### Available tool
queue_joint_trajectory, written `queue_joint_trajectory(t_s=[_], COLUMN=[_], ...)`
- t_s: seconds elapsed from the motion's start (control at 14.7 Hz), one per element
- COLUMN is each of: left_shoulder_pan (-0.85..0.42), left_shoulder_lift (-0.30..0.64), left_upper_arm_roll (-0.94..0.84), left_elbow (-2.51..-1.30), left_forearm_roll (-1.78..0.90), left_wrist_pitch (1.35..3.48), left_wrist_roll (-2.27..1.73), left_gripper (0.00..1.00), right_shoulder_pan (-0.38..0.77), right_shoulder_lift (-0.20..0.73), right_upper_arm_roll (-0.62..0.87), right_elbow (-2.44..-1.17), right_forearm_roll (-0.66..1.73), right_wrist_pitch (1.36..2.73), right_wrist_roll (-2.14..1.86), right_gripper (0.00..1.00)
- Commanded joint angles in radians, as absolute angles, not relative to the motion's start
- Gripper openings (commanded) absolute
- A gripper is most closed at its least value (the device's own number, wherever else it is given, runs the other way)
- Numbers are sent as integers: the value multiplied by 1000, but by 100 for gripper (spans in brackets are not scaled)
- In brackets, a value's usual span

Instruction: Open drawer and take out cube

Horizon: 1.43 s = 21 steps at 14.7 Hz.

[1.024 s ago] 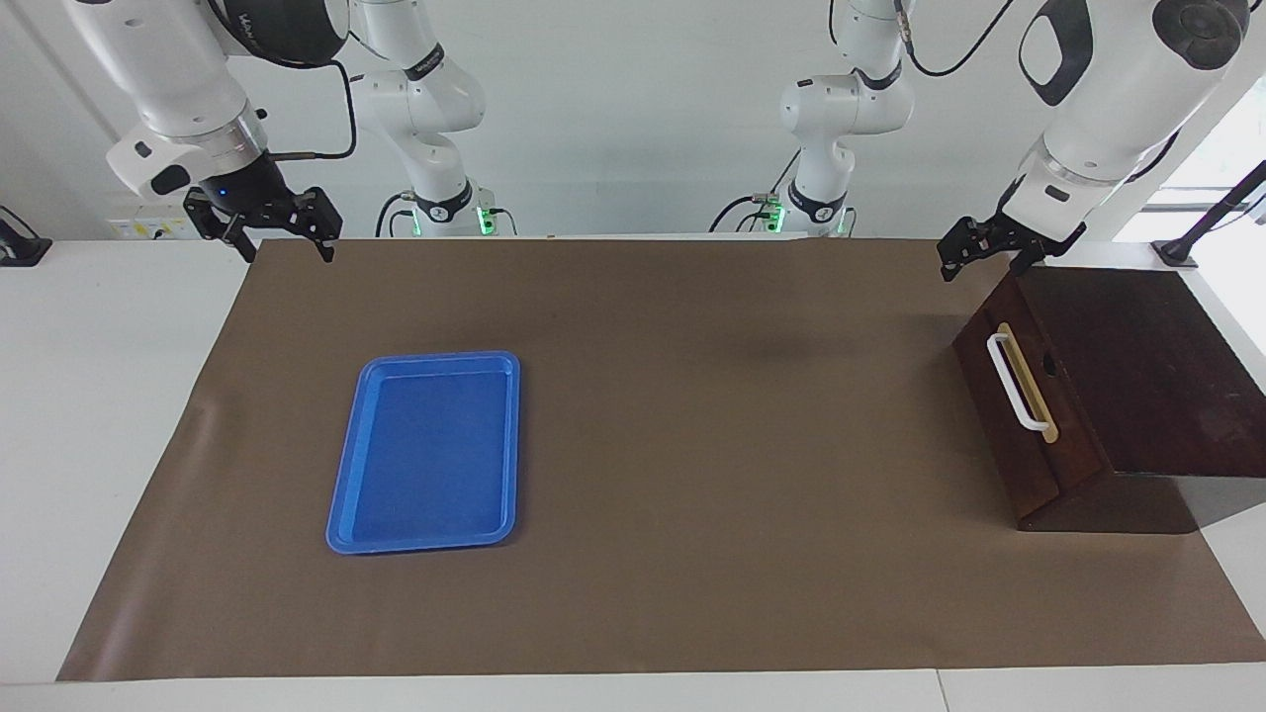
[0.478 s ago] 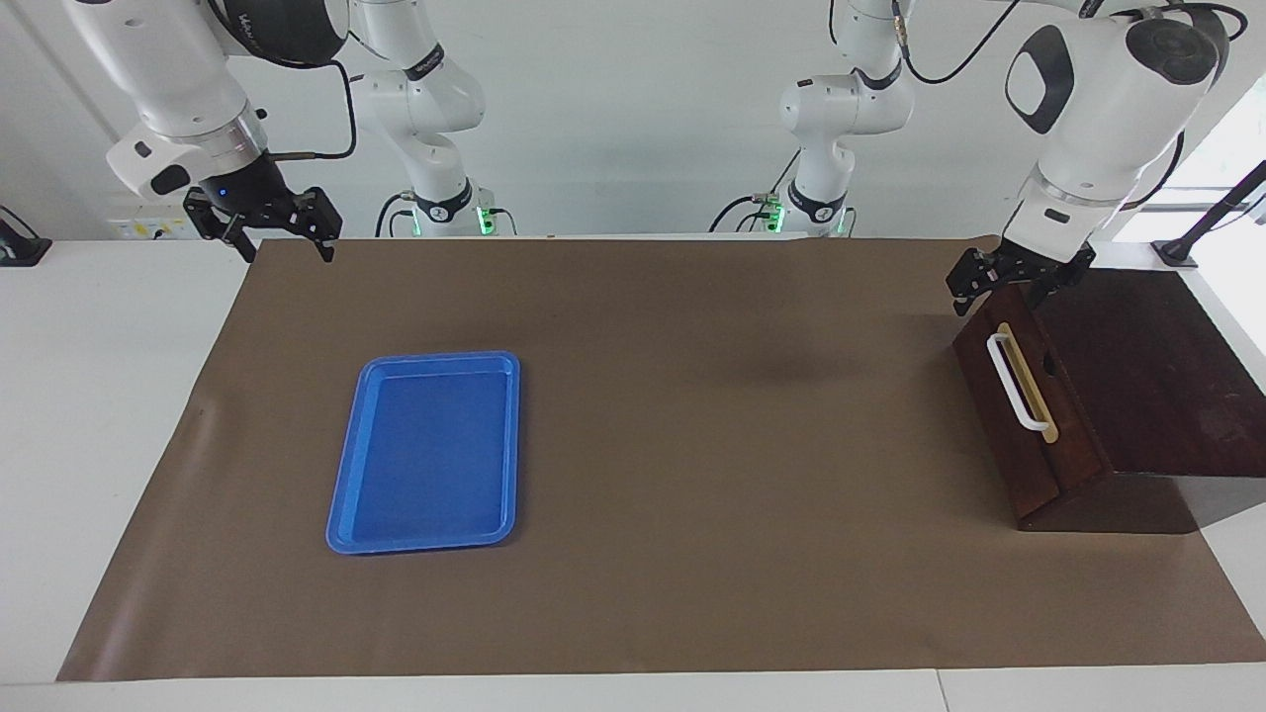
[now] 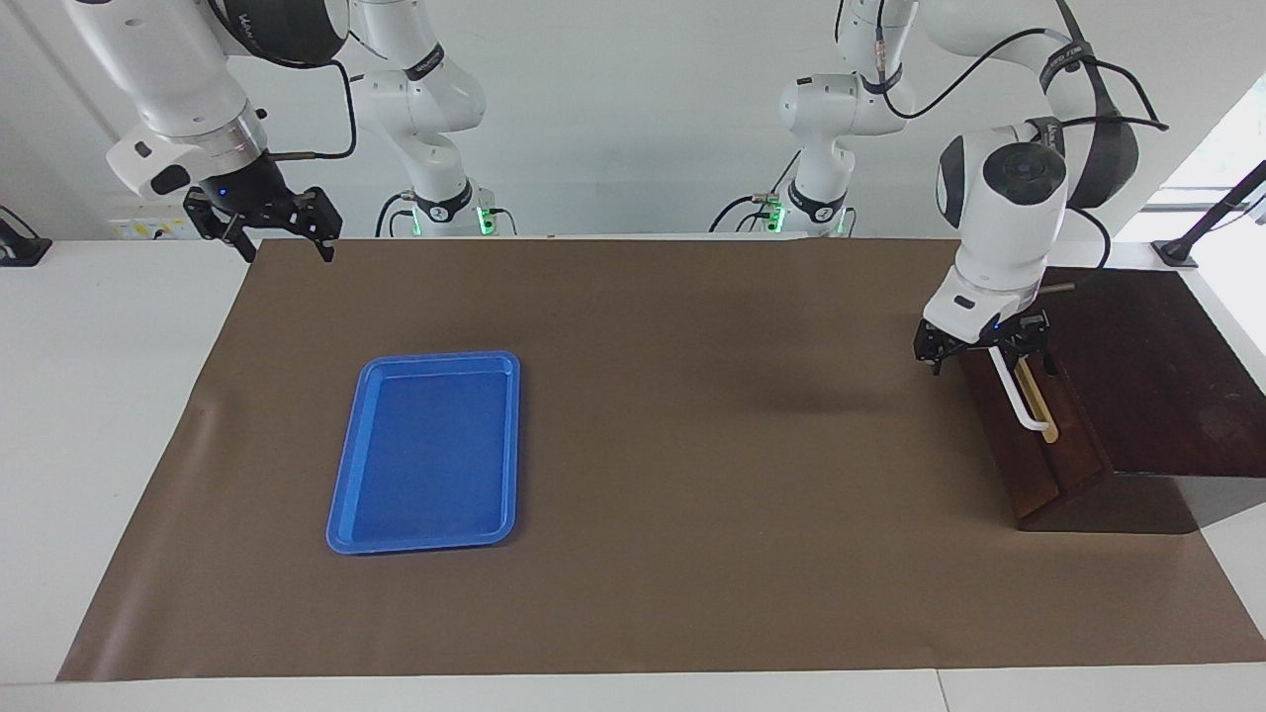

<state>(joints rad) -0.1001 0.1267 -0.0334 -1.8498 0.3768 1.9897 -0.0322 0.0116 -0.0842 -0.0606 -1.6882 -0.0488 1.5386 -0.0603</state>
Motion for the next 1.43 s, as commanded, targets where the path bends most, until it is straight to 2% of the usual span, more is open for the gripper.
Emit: queue_joint_trajectory(t_s=[0.0,0.41,1.36], left_shoulder_pan=[-95,-69,-35], left_shoulder_lift=[140,117,121], left_upper_arm_roll=[-23,-21,-21], left_elbow=[-1888,-1996,-2014], left_forearm_roll=[443,448,517], left_wrist_pitch=[2075,2151,2197], left_wrist_roll=[-20,-11,-2], left_gripper=[100,100,100], right_shoulder_pan=[-3,-3,-3], right_shoulder_lift=[-98,-98,-98], right_upper_arm_roll=[-55,-55,-55], right_elbow=[-1697,-1697,-1698], right_forearm_roll=[-35,-35,-35], right_wrist_pitch=[1536,1534,1536], right_wrist_roll=[-66,-66,-67], right_gripper=[100,100,100])
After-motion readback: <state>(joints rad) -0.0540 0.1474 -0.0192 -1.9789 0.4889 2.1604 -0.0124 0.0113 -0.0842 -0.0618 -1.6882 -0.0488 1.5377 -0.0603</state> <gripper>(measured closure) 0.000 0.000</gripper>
